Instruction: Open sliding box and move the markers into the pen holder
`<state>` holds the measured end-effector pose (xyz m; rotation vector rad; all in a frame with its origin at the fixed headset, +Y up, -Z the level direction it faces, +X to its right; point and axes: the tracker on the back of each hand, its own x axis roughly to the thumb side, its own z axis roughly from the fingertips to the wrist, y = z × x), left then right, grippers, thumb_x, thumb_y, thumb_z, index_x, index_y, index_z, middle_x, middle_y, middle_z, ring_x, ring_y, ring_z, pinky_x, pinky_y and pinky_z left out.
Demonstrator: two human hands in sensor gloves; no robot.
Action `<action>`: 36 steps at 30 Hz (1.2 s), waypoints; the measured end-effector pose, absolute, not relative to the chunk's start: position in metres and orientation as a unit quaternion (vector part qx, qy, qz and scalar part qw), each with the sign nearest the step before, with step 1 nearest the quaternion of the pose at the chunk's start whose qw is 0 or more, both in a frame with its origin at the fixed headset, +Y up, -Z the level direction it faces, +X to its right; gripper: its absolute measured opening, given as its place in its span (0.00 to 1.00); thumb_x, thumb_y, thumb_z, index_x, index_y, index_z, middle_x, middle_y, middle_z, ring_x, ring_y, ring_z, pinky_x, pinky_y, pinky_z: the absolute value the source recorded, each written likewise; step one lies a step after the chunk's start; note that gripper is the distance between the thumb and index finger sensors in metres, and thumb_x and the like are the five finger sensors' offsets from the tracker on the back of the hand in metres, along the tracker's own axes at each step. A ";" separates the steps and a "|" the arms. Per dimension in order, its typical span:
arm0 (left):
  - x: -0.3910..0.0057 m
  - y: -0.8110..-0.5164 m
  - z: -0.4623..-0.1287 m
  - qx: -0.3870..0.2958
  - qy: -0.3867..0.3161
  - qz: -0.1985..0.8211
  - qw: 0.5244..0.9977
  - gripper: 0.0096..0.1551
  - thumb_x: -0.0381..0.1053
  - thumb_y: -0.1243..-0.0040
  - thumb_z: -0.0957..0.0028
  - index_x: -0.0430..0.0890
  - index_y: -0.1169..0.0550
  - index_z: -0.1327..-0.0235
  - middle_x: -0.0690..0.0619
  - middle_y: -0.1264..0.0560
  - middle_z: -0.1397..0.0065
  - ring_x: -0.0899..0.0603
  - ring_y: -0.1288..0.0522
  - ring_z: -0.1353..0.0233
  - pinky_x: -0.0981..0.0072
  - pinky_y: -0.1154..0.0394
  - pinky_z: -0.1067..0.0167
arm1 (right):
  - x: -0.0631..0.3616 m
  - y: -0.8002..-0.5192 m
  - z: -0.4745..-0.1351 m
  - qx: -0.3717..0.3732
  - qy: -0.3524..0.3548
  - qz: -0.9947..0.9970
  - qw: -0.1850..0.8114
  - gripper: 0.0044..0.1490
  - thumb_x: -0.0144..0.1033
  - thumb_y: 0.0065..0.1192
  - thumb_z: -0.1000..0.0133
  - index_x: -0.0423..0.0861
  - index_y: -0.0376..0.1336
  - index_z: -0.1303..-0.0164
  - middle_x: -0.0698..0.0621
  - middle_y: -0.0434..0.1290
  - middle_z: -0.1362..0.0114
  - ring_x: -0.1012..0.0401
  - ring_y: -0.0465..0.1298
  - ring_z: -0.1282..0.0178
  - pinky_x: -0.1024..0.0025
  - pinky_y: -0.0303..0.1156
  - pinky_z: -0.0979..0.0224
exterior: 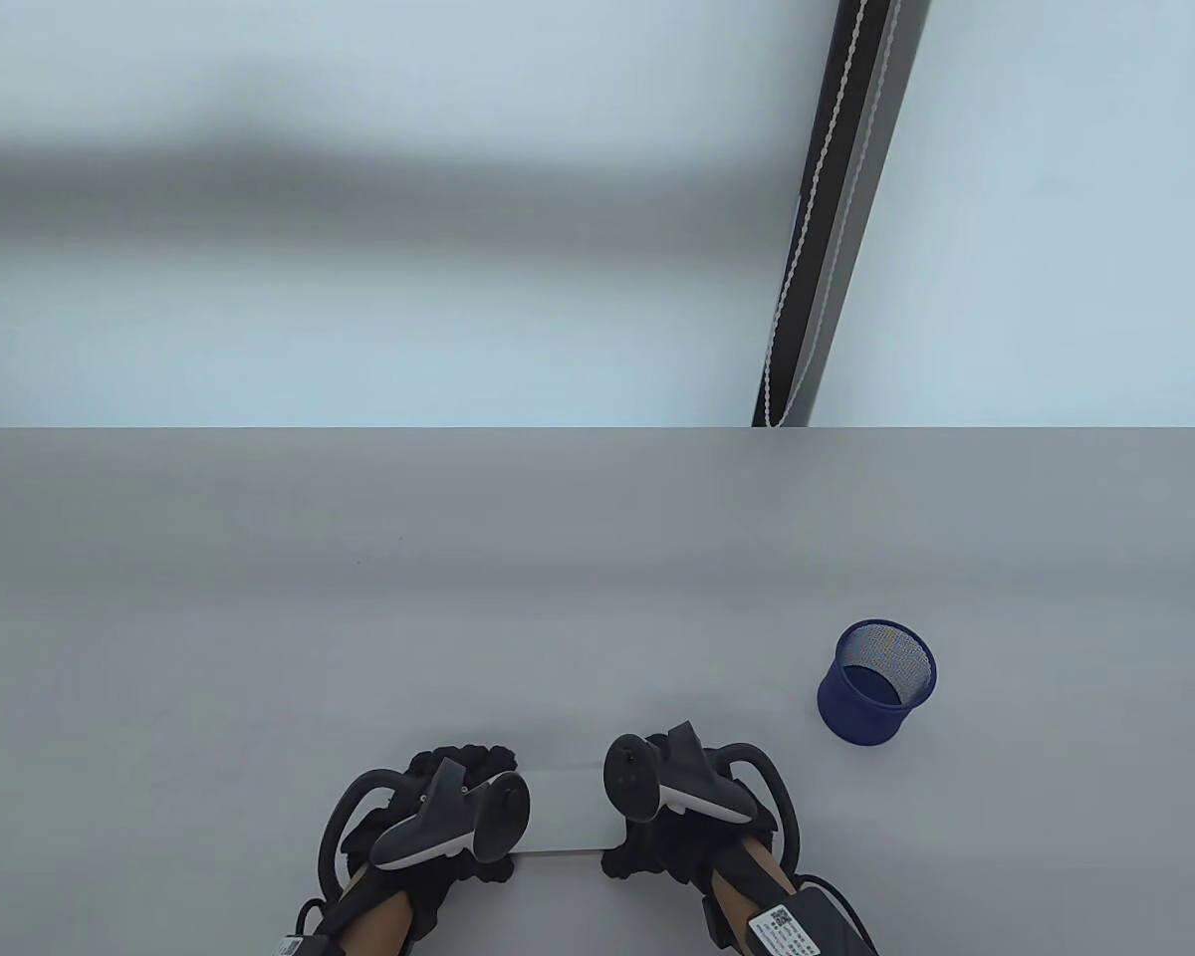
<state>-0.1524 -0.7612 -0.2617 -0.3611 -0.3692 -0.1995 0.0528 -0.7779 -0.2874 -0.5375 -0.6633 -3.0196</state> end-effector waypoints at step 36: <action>-0.176 -0.758 -0.262 -0.203 -0.170 -0.140 0.954 0.52 0.75 0.49 0.58 0.57 0.49 0.23 0.55 0.42 0.16 0.45 0.37 0.18 0.53 0.37 0.19 | 0.071 -0.776 -0.284 -0.154 -0.219 -0.963 0.032 0.49 0.71 0.55 0.56 0.58 0.43 0.31 0.48 0.51 0.24 0.45 0.51 0.23 0.49 0.52 0.23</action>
